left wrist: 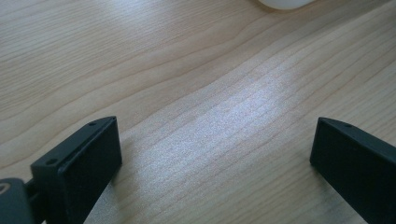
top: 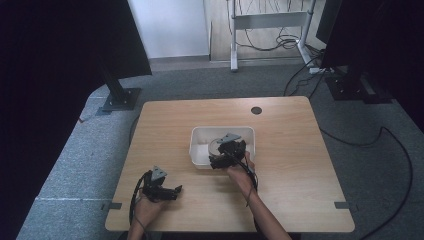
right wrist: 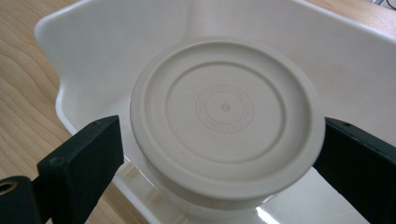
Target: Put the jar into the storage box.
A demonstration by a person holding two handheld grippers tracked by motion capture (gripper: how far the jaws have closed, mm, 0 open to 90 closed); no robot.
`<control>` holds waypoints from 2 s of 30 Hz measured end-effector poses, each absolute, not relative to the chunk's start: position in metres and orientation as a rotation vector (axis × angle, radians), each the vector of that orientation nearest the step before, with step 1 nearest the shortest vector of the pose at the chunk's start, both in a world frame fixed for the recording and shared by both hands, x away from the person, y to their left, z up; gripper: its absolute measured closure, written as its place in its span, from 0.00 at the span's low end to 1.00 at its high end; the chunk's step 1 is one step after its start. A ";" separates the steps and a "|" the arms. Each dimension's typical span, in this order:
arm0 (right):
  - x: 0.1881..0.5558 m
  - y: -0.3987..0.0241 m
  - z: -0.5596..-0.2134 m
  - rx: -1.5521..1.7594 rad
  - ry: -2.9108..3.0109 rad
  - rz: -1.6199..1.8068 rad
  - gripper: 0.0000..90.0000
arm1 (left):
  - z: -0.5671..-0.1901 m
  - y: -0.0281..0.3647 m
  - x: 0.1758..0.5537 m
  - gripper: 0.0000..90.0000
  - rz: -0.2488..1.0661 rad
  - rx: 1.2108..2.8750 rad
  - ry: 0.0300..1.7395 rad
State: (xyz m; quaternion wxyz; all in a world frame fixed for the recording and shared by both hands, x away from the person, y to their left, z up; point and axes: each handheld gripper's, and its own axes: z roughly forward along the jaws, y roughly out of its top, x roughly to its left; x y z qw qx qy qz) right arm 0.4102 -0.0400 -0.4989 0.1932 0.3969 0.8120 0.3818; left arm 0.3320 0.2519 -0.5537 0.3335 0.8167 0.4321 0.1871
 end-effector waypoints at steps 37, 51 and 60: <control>0.374 -0.067 -0.494 0.976 2.312 1.096 0.04 | -0.554 0.252 0.333 0.00 0.490 2.134 1.137; 0.366 -0.081 -0.497 0.976 2.307 1.098 0.03 | -0.554 0.252 0.333 0.00 0.490 2.126 1.142; 0.357 -0.089 -0.502 0.951 2.339 1.089 0.04 | -0.554 0.252 0.333 0.00 0.491 2.130 1.141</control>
